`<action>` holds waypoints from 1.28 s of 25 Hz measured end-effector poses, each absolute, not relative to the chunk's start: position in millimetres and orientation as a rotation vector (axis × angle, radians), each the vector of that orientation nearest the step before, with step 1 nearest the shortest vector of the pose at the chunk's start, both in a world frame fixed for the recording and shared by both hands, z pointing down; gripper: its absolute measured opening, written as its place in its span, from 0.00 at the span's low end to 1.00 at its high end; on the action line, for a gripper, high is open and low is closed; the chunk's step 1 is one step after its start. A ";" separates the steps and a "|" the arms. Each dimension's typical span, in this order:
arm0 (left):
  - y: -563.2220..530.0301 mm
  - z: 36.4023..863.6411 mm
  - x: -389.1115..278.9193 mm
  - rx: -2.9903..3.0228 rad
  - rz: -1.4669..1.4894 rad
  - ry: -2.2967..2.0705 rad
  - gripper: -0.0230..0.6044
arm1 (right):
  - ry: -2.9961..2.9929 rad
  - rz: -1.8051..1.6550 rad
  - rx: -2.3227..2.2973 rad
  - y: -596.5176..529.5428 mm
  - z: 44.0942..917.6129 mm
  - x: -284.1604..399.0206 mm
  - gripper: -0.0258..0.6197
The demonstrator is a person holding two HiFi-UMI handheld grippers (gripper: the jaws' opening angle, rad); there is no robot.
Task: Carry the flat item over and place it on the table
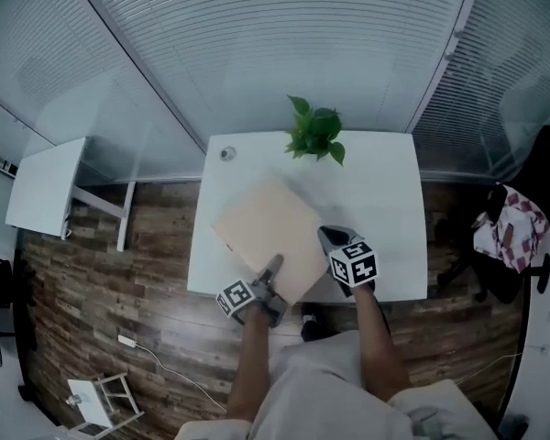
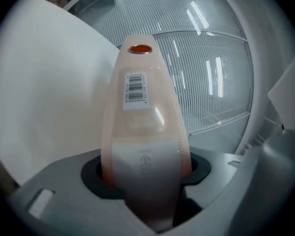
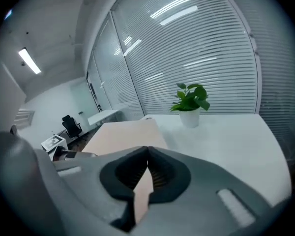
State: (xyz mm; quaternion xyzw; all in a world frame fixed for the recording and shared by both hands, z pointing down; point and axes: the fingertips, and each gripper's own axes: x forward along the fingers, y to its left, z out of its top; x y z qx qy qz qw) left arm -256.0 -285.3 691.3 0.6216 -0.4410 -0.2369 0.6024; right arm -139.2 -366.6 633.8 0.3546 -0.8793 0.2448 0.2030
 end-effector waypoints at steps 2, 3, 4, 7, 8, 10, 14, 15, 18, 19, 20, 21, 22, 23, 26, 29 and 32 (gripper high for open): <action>-285.3 693.6 -246.9 1.446 -0.523 -0.989 0.50 | -2.452 0.722 0.966 -364.9 636.4 -144.3 0.04; -285.1 694.5 -241.8 1.451 -0.506 -0.971 0.50 | -2.459 0.739 0.941 -363.4 636.2 -147.6 0.04; -285.0 695.5 -236.4 1.457 -0.485 -0.951 0.50 | -2.468 0.754 0.910 -361.2 636.0 -150.9 0.04; -285.6 698.7 -220.7 1.502 -0.407 -0.890 0.50 | -2.462 0.755 0.836 -355.5 639.4 -153.6 0.04; -286.1 699.9 -216.6 1.517 -0.384 -0.873 0.50 | -2.447 0.739 0.822 -354.6 642.4 -152.9 0.04; -286.5 704.2 -209.4 1.523 -0.356 -0.852 0.50 | -2.416 0.715 0.798 -352.6 650.1 -151.9 0.04; -284.0 713.9 -191.2 1.497 -0.347 -0.804 0.50 | -2.357 0.731 0.797 -344.2 673.9 -145.9 0.04; -282.8 715.6 -187.5 1.496 -0.342 -0.798 0.50 | -2.331 0.717 0.799 -340.5 683.1 -143.6 0.04; -282.0 720.4 -184.8 1.500 -0.340 -0.794 0.50 | -2.286 0.645 0.813 -337.2 697.0 -142.7 0.04; -282.4 721.6 -184.9 1.500 -0.346 -0.793 0.50 | -2.279 0.627 0.816 -337.8 698.2 -143.9 0.04; -282.2 723.2 -184.7 1.500 -0.348 -0.796 0.50 | -2.273 0.609 0.818 -337.8 698.9 -145.2 0.04; -281.5 725.3 -184.9 1.497 -0.344 -0.803 0.50 | -2.268 0.587 0.819 -337.0 699.0 -147.1 0.04; -280.6 727.3 -185.8 1.491 -0.337 -0.812 0.50 | -2.265 0.562 0.817 -336.1 698.4 -149.7 0.04; -280.3 728.6 -187.5 1.483 -0.334 -0.820 0.51 | -2.264 0.536 0.815 -336.1 697.3 -152.2 0.04; -281.5 727.2 -192.2 1.472 -0.353 -0.822 0.52 | -2.263 0.520 0.815 -340.0 696.3 -154.5 0.04; -278.8 723.6 -195.2 1.469 -0.400 -0.803 0.58 | -2.259 0.543 0.835 -343.1 702.3 -151.9 0.04; -281.9 721.6 -203.0 1.463 -0.437 -0.819 0.58 | -2.262 0.563 0.847 -348.3 703.6 -154.5 0.04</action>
